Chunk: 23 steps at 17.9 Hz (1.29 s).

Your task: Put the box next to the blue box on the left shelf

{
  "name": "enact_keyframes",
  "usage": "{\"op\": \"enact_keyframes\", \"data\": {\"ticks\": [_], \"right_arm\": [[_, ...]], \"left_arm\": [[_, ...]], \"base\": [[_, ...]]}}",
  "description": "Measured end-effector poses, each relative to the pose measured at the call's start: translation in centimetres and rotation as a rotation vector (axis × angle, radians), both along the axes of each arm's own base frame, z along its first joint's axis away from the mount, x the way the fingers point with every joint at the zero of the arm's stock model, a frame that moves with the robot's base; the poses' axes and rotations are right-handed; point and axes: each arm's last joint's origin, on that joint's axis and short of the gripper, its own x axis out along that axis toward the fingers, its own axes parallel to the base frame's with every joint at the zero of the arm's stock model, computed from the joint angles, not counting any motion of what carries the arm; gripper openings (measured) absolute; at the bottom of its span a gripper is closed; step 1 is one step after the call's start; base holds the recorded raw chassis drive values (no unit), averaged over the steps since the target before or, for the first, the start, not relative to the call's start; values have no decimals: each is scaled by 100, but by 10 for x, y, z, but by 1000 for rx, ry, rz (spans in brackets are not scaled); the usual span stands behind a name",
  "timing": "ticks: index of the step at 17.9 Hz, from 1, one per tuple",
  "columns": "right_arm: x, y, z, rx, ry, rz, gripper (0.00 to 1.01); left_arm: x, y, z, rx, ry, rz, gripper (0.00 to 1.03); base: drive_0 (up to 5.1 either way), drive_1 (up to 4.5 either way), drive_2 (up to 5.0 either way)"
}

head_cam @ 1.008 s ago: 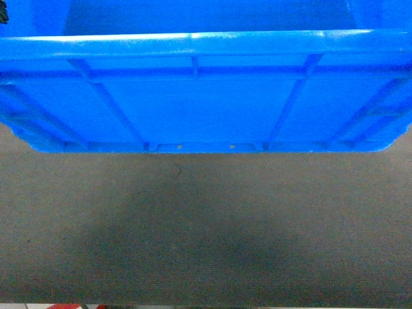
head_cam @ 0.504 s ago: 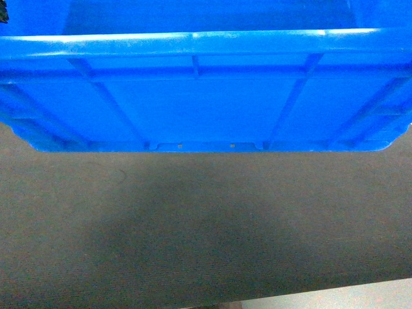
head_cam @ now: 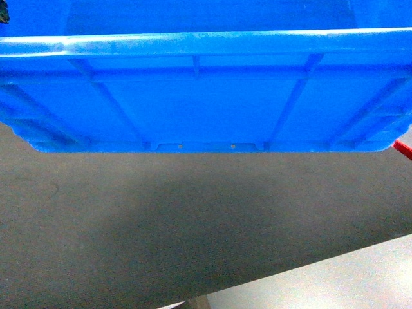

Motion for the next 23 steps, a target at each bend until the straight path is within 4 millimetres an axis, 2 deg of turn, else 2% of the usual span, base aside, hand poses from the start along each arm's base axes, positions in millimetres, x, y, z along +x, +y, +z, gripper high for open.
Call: {"op": "enact_keyframes", "data": {"ticks": [23], "right_arm": [[0, 0, 0, 0, 0, -1, 7]], "left_arm": [[0, 0, 0, -1, 0, 0, 30]], "base": [[-161, -161, -161]]}}
